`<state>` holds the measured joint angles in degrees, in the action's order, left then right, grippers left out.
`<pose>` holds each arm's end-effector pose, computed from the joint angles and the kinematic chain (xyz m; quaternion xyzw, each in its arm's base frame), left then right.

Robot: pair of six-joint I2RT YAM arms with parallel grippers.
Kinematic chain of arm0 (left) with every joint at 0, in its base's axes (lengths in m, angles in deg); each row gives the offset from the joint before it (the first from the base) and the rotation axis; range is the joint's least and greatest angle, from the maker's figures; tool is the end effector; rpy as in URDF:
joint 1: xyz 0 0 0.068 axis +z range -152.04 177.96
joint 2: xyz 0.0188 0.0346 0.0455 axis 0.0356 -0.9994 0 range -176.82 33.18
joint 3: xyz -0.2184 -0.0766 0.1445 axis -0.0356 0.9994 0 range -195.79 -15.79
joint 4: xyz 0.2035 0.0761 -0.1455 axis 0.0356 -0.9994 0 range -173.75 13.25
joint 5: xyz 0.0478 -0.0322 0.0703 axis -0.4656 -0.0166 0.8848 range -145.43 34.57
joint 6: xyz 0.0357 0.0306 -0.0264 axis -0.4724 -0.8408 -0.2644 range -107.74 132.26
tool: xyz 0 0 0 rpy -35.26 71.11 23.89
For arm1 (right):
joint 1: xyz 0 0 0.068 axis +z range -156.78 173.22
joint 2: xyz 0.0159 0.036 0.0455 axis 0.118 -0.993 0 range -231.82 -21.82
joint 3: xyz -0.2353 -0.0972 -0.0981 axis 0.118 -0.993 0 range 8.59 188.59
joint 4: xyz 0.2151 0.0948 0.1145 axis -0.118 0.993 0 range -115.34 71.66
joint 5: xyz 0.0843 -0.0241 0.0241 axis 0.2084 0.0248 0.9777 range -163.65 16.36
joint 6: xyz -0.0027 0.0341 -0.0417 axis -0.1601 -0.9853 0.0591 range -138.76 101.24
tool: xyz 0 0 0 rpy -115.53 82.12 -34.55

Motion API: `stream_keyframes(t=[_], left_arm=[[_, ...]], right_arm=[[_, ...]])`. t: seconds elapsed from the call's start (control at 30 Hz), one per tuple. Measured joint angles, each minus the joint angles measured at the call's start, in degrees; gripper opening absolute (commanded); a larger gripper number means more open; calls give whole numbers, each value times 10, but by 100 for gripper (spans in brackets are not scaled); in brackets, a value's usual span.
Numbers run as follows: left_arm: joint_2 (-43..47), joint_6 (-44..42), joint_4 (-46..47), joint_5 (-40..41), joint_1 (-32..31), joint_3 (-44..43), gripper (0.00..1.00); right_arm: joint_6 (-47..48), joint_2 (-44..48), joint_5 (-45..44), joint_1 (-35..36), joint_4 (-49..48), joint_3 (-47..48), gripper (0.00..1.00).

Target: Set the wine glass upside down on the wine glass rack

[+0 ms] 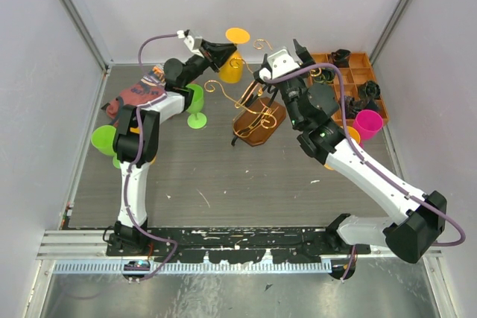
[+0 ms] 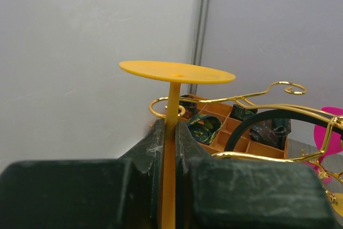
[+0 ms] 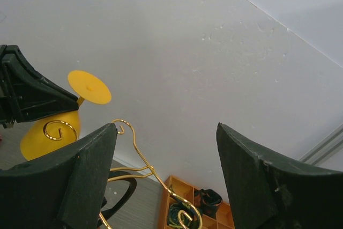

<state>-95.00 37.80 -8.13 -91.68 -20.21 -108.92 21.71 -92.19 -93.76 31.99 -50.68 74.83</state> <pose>0.4722 -0.1771 0.2862 0.2448 0.4661 -0.4483 0.7224 0.2262 0.1659 0.4433 -0.2437 0.5203 -0.1107 0.8109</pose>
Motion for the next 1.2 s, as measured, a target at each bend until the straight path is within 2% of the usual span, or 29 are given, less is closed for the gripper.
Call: stream_keyframes(t=[0.53, 0.97, 1.2], left_arm=[[-12, 1, -22, -35, -8, -3, 0], [-47, 1, -42, -38, -19, -51, 0], [-43, 2, -42, -38, -19, -40, 0]], right_arm=[[-1, 8, 1, -4, 4, -12, 80], [-2, 8, 3, -7, 6, -14, 80], [-2, 10, 5, -10, 6, -15, 81]])
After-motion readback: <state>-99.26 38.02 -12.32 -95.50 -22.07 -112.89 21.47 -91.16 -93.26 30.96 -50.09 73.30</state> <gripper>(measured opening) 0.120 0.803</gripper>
